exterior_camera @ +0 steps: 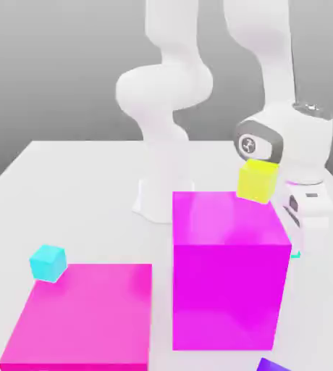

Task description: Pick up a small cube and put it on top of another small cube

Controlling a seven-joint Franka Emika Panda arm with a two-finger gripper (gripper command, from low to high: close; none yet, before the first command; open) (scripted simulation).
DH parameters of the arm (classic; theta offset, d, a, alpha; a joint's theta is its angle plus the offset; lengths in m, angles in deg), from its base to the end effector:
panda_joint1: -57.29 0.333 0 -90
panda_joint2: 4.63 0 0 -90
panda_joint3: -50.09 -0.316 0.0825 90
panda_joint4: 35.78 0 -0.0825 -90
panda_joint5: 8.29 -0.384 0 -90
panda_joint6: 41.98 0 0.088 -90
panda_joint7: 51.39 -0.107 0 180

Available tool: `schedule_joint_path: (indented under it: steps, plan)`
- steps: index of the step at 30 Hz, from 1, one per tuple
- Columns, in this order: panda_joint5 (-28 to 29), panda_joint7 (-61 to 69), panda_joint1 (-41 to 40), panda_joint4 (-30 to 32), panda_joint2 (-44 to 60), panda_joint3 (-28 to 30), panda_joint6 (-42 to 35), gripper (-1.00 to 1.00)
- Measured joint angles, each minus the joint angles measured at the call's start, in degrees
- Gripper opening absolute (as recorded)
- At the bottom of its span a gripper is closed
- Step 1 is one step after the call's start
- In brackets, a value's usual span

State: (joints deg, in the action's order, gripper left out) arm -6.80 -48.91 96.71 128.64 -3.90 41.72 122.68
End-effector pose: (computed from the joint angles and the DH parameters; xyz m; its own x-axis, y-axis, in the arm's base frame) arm 0.2350 0.2617 0.1902 0.6197 0.7848 -0.0087 0.7849 -0.6196 0.0044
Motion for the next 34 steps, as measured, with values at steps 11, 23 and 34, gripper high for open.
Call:
schedule_joint_path:
  steps: [11, 23, 34]
  plan:
    - [7.03, 1.61, 0.07, -11.63, -11.07, 0.89, -26.13, -1.0]
    - [5.52, 22.42, -3.54, -18.41, -33.55, 11.26, -53.83, -1.0]
    - [3.88, 28.86, -3.75, -9.43, -36.16, 16.48, -45.08, 1.0]
